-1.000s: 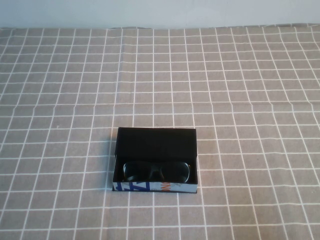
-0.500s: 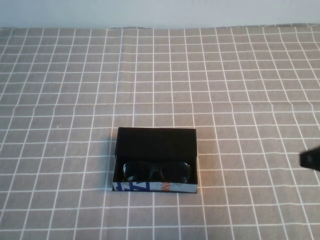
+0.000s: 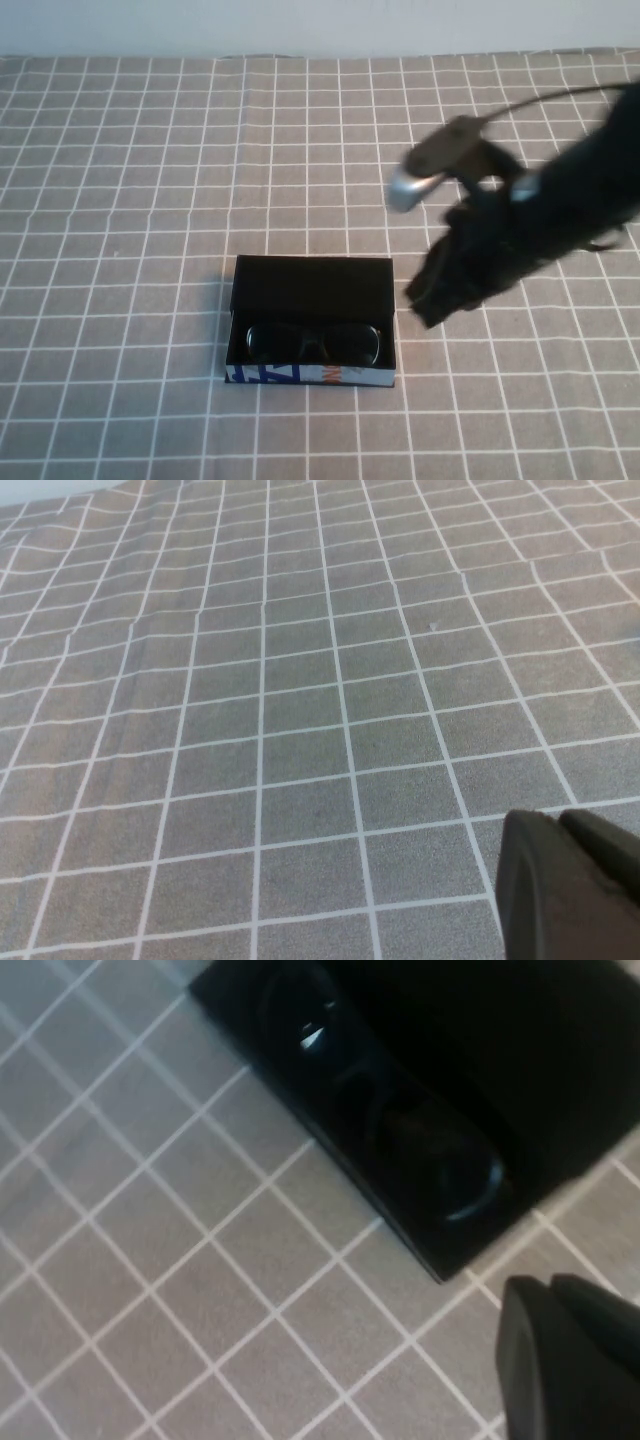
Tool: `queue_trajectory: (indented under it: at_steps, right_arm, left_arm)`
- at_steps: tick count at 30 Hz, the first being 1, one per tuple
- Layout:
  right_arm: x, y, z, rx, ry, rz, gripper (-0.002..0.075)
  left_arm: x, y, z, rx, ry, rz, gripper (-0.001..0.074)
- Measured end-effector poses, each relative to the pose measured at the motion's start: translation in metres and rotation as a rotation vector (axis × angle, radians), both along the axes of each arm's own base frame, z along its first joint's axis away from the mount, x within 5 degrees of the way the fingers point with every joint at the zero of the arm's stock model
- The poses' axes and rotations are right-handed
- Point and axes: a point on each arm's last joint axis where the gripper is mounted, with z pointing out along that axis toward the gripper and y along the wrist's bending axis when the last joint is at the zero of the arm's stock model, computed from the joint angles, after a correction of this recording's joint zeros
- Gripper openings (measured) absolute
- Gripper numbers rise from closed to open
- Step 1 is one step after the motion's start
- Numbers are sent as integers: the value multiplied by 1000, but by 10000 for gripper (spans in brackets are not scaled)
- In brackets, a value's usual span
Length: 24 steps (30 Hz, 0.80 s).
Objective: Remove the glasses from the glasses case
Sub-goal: Pick up the glasses from the glasses case
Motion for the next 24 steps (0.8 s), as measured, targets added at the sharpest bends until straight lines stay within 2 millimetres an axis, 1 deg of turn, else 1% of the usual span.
queue_trajectory:
  at_steps: [1, 5, 7, 9, 12, 16, 18, 21, 24]
  right_arm:
    - [3, 8, -3, -28, 9, 47, -17]
    - [16, 39, -3, -110, -30, 234, -17]
    - [19, 52, -6, -142, -49, 333, -11]
    - [21, 65, -11, -170, -64, 434, 10]
    - [24, 83, -24, -196, -76, 548, 76]
    - [30, 99, -44, -220, -82, 638, 214]
    - [34, 104, -54, -225, -81, 653, 267]
    - [41, 109, -66, -237, -70, 663, 298]
    - [47, 114, -70, -237, -80, 663, 307]
  left_arm:
    - [0, 0, 0, 0, 0, 0, -4]
    - [0, 0, 0, 0, 0, 0, -5]
    - [0, 0, 0, 0, 0, 0, -4]
    - [0, 0, 0, 0, 0, 0, -5]
    - [0, 0, 0, 0, 0, 0, -4]
    - [0, 0, 0, 0, 0, 0, -4]
    - [0, 0, 0, 0, 0, 0, -4]
    - [0, 0, 0, 0, 0, 0, -5]
    - [0, 0, 0, 0, 0, 0, -4]
